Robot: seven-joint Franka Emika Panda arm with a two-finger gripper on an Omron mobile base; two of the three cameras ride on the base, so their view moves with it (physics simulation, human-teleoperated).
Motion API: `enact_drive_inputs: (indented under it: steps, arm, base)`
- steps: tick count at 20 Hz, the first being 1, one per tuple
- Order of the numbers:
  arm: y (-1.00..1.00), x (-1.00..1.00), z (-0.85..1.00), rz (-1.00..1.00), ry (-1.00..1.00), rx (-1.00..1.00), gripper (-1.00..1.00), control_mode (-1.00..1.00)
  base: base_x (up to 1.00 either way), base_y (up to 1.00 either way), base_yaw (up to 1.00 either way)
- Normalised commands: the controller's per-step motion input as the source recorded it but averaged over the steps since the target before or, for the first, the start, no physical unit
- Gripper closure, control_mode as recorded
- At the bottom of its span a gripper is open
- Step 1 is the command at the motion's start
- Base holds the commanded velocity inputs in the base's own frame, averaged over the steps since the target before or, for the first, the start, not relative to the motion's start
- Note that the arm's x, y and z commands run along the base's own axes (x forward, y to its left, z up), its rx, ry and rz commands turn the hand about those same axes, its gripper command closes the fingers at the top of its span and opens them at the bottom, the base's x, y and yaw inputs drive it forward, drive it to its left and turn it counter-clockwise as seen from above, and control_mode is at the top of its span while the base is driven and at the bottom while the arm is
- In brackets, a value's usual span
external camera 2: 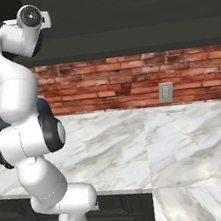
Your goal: Sort all alcoholic drinks to one cabinet, and non-alcoholic drinks to the other.
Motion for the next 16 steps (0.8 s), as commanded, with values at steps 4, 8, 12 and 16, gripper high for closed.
enact_drive_inputs:
  steps: [4,8,12,16]
  arm:
    - [0.0,0.06,0.0,0.0,0.0,0.0,-1.0,-1.0]
    - [0.0,0.0,0.0,0.0,0.0,0.0,-1.0,-1.0]
    - [0.0,-0.04,0.0,0.0,0.0,0.0,-1.0,-1.0]
    - [-0.04,-0.18,0.06,0.0,0.0,0.0,-1.0,-1.0]
  base:
    - [0.0,0.0,0.0]
    - [0.0,0.0,0.0]
    - [0.0,0.0,0.0]
    - [0.0,0.0,0.0]
